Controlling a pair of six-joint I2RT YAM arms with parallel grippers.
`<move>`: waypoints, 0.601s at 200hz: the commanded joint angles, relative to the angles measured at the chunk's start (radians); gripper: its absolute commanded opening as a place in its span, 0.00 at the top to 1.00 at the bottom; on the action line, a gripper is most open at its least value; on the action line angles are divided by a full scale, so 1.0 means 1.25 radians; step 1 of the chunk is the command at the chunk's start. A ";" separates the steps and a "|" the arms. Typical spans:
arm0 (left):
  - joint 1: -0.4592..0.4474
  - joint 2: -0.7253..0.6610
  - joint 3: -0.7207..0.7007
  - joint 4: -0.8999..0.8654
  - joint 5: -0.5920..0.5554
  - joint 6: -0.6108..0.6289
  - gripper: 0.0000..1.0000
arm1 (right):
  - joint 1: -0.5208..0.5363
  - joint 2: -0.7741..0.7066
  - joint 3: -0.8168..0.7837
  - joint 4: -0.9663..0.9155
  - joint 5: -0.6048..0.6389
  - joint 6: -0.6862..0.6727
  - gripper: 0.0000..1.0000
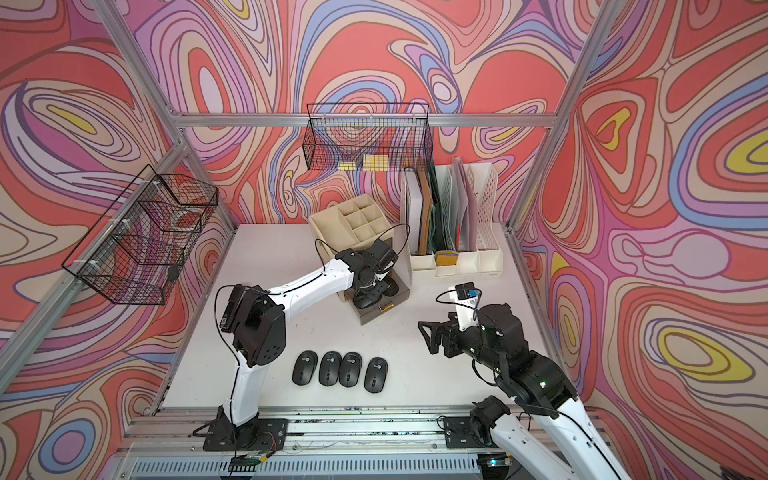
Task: Take the mice out of the drawer
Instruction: Pick up the mouse from the drawer.
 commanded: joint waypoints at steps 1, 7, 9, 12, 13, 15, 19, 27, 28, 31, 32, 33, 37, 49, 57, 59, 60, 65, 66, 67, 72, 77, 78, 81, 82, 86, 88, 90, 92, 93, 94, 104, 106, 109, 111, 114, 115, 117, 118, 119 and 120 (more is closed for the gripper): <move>-0.002 0.018 -0.016 0.033 -0.061 0.015 0.67 | 0.005 0.003 -0.008 0.009 0.012 -0.003 0.02; -0.003 0.023 -0.017 0.033 -0.067 0.016 0.71 | 0.005 0.004 -0.008 0.009 0.013 -0.003 0.02; -0.002 0.025 -0.017 0.032 -0.069 0.016 0.72 | 0.005 0.005 -0.008 0.008 0.013 -0.003 0.03; -0.003 0.028 -0.018 0.032 -0.070 0.016 0.74 | 0.005 0.006 -0.008 0.007 0.013 -0.003 0.02; -0.003 0.028 -0.018 0.032 -0.070 0.016 0.75 | 0.005 0.006 -0.008 0.007 0.012 -0.003 0.03; -0.003 0.030 -0.018 0.032 -0.070 0.017 0.76 | 0.004 0.005 -0.008 0.007 0.012 -0.004 0.03; -0.003 0.033 -0.018 0.033 -0.070 0.018 0.80 | 0.005 0.007 -0.008 0.008 0.012 -0.003 0.03; -0.003 0.039 -0.021 0.037 -0.067 0.020 0.85 | 0.005 0.007 -0.008 0.009 0.013 -0.003 0.03; -0.003 0.039 -0.022 0.037 -0.067 0.021 0.86 | 0.005 0.007 -0.008 0.009 0.014 -0.003 0.03; -0.003 0.042 -0.023 0.039 -0.068 0.022 0.87 | 0.005 0.007 -0.008 0.009 0.013 -0.003 0.03; -0.002 0.043 -0.024 0.041 -0.068 0.022 0.88 | 0.005 0.008 -0.008 0.008 0.013 -0.003 0.03; -0.002 0.044 -0.025 0.042 -0.069 0.022 0.88 | 0.005 0.008 -0.008 0.009 0.014 -0.003 0.03; -0.003 0.046 -0.025 0.042 -0.070 0.024 0.91 | 0.005 0.009 -0.008 0.008 0.013 -0.003 0.03; -0.002 0.055 -0.026 0.048 -0.076 0.024 1.00 | 0.005 0.010 -0.008 0.008 0.014 -0.002 0.03; -0.003 0.059 -0.028 0.054 -0.083 0.025 1.00 | 0.005 0.011 -0.008 0.009 0.014 -0.002 0.03; -0.002 0.060 -0.029 0.057 -0.085 0.025 1.00 | 0.005 0.011 -0.008 0.009 0.015 -0.003 0.03; -0.003 0.060 -0.029 0.058 -0.086 0.025 1.00 | 0.005 0.012 -0.008 0.009 0.015 -0.003 0.03; -0.003 0.063 -0.032 0.062 -0.091 0.026 1.00 | 0.005 0.012 -0.008 0.009 0.015 -0.002 0.03; -0.003 0.063 -0.033 0.063 -0.093 0.026 1.00 | 0.005 0.012 -0.008 0.008 0.015 -0.002 0.03; -0.003 0.063 -0.033 0.064 -0.094 0.026 1.00 | 0.004 0.013 -0.009 0.009 0.015 -0.002 0.03; -0.003 0.064 -0.035 0.071 -0.100 0.026 1.00 | 0.004 0.014 -0.008 0.010 0.014 -0.003 0.03; -0.003 0.066 -0.038 0.078 -0.106 0.027 1.00 | 0.005 0.015 -0.008 0.010 0.015 -0.003 0.03; -0.003 0.066 -0.039 0.079 -0.107 0.027 1.00 | 0.005 0.015 -0.008 0.010 0.014 -0.003 0.03; -0.003 0.067 -0.040 0.083 -0.112 0.028 1.00 | 0.005 0.015 -0.008 0.010 0.015 -0.003 0.03; -0.003 0.067 -0.041 0.084 -0.113 0.027 1.00 | 0.005 0.015 -0.008 0.010 0.015 -0.003 0.03; -0.003 0.069 -0.042 0.086 -0.119 0.028 1.00 | 0.005 0.015 -0.008 0.010 0.014 -0.003 0.04; -0.003 0.069 -0.043 0.088 -0.123 0.027 1.00 | 0.005 0.015 -0.007 0.010 0.015 -0.003 0.04; -0.002 0.070 -0.044 0.090 -0.127 0.027 1.00 | 0.005 0.015 -0.008 0.010 0.014 -0.003 0.04; -0.002 0.070 -0.045 0.093 -0.130 0.027 1.00 | 0.005 0.015 -0.008 0.010 0.014 -0.003 0.04; -0.003 0.070 -0.046 0.094 -0.131 0.027 1.00 | 0.005 0.015 -0.008 0.010 0.015 -0.003 0.04; -0.003 0.070 -0.046 0.095 -0.133 0.027 1.00 | 0.005 0.015 -0.008 0.010 0.014 -0.003 0.04; -0.003 0.071 -0.055 0.107 -0.150 0.026 1.00 | 0.005 0.016 -0.008 0.010 0.013 -0.004 0.04; -0.003 0.071 -0.057 0.110 -0.153 0.026 1.00 | 0.005 0.017 -0.009 0.010 0.013 -0.003 0.04; -0.003 0.071 -0.060 0.115 -0.158 0.028 1.00 | 0.004 0.018 -0.009 0.010 0.014 -0.003 0.04; -0.003 0.071 -0.062 0.117 -0.161 0.028 1.00 | 0.005 0.019 -0.009 0.009 0.014 -0.003 0.04; -0.003 0.071 -0.064 0.120 -0.166 0.028 1.00 | 0.005 0.019 -0.008 0.010 0.014 -0.003 0.04; -0.003 0.071 -0.065 0.121 -0.169 0.027 1.00 | 0.005 0.019 -0.009 0.010 0.014 -0.003 0.04; -0.003 0.071 -0.066 0.123 -0.172 0.027 1.00 | 0.005 0.020 -0.009 0.010 0.013 -0.003 0.04; -0.003 0.071 -0.067 0.124 -0.173 0.027 1.00 | 0.005 0.020 -0.008 0.010 0.012 -0.004 0.04; -0.003 0.071 -0.068 0.124 -0.175 0.027 1.00 | 0.005 0.021 -0.008 0.010 0.013 -0.004 0.04; -0.003 0.070 -0.068 0.126 -0.176 0.027 1.00 | 0.005 0.021 -0.009 0.010 0.012 -0.004 0.04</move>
